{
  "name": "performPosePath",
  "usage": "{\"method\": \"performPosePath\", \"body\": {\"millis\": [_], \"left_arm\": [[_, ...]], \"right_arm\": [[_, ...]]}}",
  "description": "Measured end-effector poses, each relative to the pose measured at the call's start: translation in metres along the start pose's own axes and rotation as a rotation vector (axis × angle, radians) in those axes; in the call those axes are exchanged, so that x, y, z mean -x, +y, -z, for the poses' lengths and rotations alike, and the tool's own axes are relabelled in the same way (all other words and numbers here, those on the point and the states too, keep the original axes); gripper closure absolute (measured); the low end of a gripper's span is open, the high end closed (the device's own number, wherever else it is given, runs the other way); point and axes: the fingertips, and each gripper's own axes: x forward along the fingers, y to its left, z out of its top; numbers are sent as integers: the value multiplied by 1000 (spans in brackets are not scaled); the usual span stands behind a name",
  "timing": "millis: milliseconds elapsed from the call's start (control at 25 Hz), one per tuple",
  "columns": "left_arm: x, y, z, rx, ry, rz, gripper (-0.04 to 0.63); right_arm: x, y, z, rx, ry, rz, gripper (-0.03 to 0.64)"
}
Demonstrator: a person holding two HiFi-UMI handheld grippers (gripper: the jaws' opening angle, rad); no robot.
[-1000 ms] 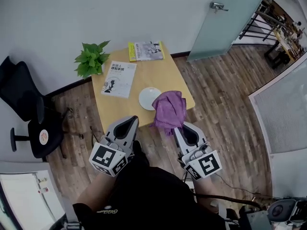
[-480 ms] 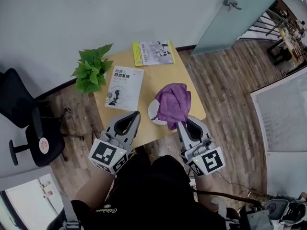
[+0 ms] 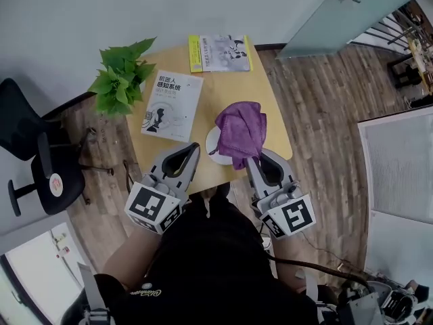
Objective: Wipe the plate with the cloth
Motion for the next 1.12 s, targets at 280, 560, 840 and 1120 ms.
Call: {"method": "performPosePath", "body": {"millis": [280, 560, 840, 1120], "left_arm": [[-31, -5, 31, 20, 47, -15, 594], [-48, 9, 72, 60, 118, -76, 594], [-61, 27, 119, 101, 195, -131, 594], [-61, 31, 150, 124, 263, -142, 594]], "right_arm": [[-12, -19, 29, -36, 52, -30, 575], [-32, -31, 77, -81, 135, -63, 575], [-52, -38, 136, -113, 242, -76, 575], [-70, -68, 217, -53, 586, -98, 575]]}}
